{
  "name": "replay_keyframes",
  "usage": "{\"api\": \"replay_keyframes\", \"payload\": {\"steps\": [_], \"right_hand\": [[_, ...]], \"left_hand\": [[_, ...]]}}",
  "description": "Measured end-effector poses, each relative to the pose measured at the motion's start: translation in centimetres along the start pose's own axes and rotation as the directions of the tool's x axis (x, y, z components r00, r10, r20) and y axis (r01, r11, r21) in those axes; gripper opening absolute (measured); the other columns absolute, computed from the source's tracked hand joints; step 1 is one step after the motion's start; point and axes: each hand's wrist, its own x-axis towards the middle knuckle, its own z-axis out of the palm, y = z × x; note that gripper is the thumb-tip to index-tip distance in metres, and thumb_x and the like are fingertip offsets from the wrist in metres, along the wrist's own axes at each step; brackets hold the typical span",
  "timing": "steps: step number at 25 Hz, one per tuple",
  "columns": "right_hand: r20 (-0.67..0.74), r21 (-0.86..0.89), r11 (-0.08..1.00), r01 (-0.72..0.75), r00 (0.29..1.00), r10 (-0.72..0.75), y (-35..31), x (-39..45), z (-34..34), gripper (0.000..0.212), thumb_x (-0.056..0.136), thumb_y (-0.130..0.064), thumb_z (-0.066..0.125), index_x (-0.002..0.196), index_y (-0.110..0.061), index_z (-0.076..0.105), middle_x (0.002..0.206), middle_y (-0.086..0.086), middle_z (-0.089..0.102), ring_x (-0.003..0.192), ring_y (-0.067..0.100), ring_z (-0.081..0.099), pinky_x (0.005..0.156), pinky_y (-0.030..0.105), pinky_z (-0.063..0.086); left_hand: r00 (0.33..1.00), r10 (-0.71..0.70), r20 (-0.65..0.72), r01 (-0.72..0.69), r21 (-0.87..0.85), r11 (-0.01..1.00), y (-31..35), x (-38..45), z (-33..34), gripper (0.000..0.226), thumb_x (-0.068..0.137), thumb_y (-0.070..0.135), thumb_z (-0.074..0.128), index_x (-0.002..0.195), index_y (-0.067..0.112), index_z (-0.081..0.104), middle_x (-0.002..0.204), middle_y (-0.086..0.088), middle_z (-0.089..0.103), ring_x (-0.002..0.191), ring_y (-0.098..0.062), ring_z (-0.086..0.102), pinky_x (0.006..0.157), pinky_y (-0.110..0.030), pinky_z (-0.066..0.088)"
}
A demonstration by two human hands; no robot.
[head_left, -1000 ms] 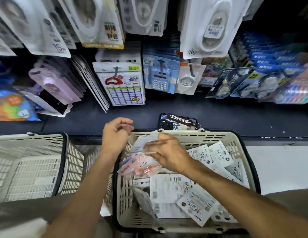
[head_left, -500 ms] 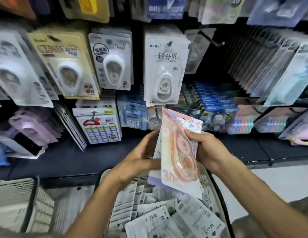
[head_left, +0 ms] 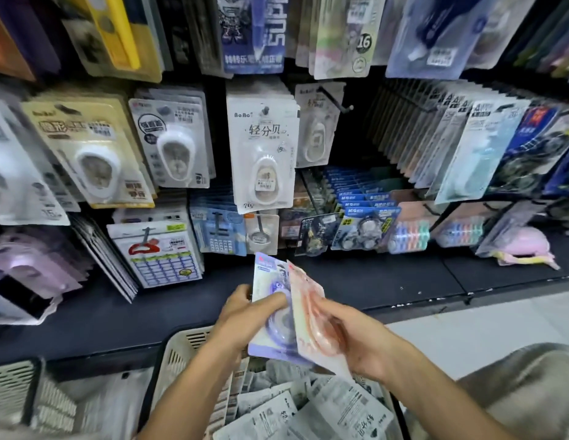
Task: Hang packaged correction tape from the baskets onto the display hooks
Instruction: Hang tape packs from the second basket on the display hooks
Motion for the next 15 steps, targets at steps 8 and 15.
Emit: {"api": "replay_keyframes", "payload": {"steps": [8, 15], "right_hand": [[-0.019, -0.125, 0.762, 0.635, 0.767, -0.642, -8.6, -7.2, -3.7, 0.073, 0.064, 0.005, 0.078, 0.13, -0.022, 0.062, 0.119, 0.015, 0.073, 0.099, 0.035, 0.073, 0.072, 0.041, 0.061], [-0.328, -0.376, 0.462, 0.803, 0.35, -0.877, -18.2, -7.8, -4.5, 0.042, 0.085, -0.004, 0.074, 0.119, -0.028, 0.067, 0.111, 0.006, 0.075, 0.09, 0.015, 0.072, 0.087, 0.035, 0.054]], "left_hand": [[0.951, 0.183, 0.248, -0.102, -0.306, 0.947, 4.8, -2.6, -1.3, 0.036, 0.048, 0.008, 0.078, 0.083, 0.008, 0.077, 0.084, -0.022, 0.077, 0.06, -0.031, 0.073, 0.046, -0.033, 0.056], [0.829, 0.465, 0.31, -0.348, -0.364, 0.864, 12.7, -3.8, -1.3, 0.058, 0.038, 0.018, 0.081, 0.096, 0.014, 0.076, 0.09, -0.018, 0.077, 0.065, -0.03, 0.074, 0.05, -0.034, 0.057]]}}
